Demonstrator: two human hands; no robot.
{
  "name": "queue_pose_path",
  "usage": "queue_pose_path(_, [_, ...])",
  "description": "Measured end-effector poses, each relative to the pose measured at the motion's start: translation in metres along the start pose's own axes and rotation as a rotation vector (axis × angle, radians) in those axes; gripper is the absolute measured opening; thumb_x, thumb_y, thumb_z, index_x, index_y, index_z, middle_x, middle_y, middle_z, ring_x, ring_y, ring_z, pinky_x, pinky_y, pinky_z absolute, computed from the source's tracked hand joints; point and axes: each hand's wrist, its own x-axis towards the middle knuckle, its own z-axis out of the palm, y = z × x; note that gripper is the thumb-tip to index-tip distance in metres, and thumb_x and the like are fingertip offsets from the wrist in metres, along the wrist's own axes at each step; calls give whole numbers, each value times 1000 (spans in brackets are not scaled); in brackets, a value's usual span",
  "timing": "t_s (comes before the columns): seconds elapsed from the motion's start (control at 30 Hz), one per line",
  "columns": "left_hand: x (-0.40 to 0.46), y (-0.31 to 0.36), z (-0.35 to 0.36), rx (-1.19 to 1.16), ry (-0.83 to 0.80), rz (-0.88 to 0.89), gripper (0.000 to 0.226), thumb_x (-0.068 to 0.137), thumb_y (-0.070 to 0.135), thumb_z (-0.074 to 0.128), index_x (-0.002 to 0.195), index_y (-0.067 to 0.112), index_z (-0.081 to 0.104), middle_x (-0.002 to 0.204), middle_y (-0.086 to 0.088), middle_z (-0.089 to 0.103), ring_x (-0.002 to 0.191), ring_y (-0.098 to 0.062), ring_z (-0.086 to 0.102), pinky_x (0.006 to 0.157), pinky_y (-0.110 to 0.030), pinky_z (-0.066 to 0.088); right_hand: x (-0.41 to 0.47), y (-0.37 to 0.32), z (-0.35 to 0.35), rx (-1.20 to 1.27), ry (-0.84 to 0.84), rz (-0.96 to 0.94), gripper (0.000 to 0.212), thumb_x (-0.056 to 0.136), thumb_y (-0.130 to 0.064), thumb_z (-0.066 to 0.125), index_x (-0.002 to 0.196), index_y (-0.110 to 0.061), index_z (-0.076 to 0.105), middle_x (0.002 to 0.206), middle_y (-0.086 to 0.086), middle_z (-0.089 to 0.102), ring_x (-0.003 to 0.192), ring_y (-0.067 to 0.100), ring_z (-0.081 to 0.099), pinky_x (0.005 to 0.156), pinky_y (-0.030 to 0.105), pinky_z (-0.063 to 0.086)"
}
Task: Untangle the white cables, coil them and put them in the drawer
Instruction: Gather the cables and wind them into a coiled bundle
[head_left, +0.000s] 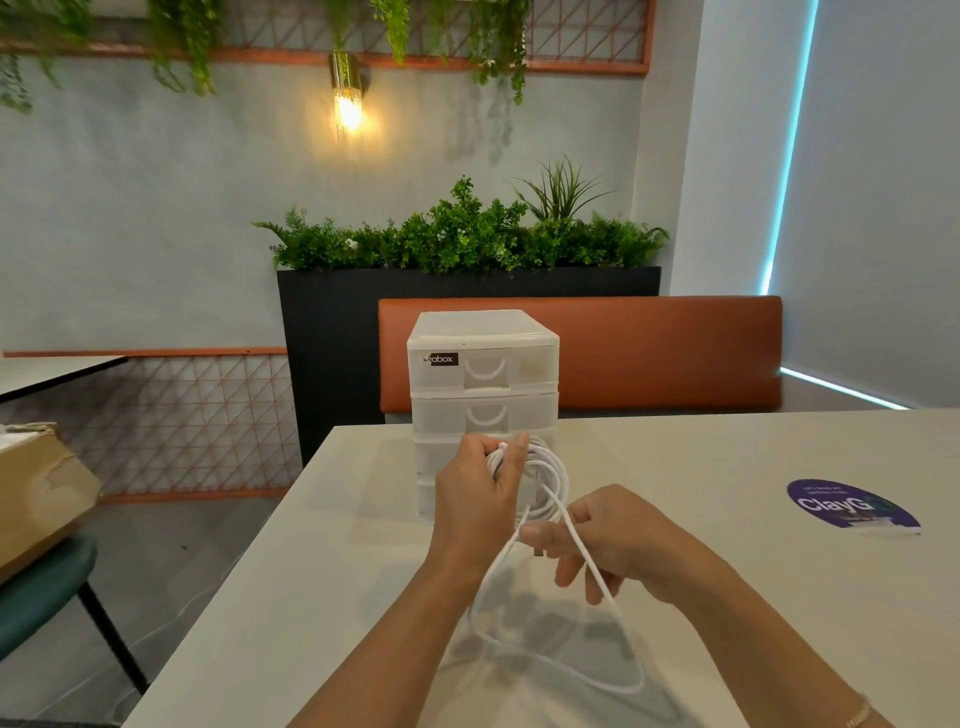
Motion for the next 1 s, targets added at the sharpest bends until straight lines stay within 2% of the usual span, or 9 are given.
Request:
queue_pose_path(0.17, [-4,2,-1,-44,35,43,22,89,44,50,93,22,49,76,20,53,67,0,56,59,1,41,-1,1,17,230,-54,79,48,74,-51,68,79,-4,71,66,8,71,35,13,50,39,18,38])
queue_pose_path(0.3, [-5,4,-1,-63,57,73,20,89,40,52,93,20,49,76,19,53,66,1,55,58,0,41,1,2,19,475,-146,81,24,81,-27,69,75,-4,68,55,6,62,31,12,40,36,18,30])
queue_pose_path(0.4, [-3,2,-5,-35,79,88,18,90,36,53,91,19,49,73,20,50,63,3,51,56,1,38,2,5,2,373,-49,81,14,76,-11,70,63,-5,68,46,3,47,31,11,32,35,18,25])
queue_pose_path(0.53, [2,-2,-13,-30,100,73,17,90,35,52,89,19,48,71,18,49,61,-1,51,55,-1,39,-11,26,-47,283,125,24,23,76,-3,64,54,-4,61,39,0,37,32,10,30,42,22,26])
queue_pose_path(0.7, [5,-3,-17,-27,115,54,17,90,35,51,88,19,46,71,17,48,61,-4,51,53,1,39,-39,63,-111,421,584,176,26,74,-7,64,53,-10,49,31,-6,32,28,8,28,45,22,23])
queue_pose_path(0.77, [5,-4,-15,-25,113,53,17,90,35,51,90,19,46,71,18,47,62,-4,51,54,2,39,-33,107,-146,409,740,257,25,57,-25,63,54,-10,43,29,-4,30,34,16,27,45,20,23])
queue_pose_path(0.87, [4,-4,-14,-19,112,38,18,90,36,52,90,19,47,72,17,48,62,-5,52,55,2,40,9,227,-232,307,870,401,53,28,-44,43,68,-10,35,50,-1,28,46,13,26,51,26,27])
queue_pose_path(0.93, [5,-6,-14,-16,117,16,19,90,38,51,90,19,48,72,16,50,63,-6,52,54,1,40,21,266,-257,247,913,461,51,38,-48,46,69,-9,38,55,1,28,46,14,27,51,27,27])
queue_pose_path(1.0, [6,-7,-14,-21,103,-18,21,90,40,50,89,19,49,73,12,53,64,-6,53,53,-1,40,3,227,-224,183,920,486,57,62,-56,53,75,0,52,55,7,44,44,19,40,52,29,35])
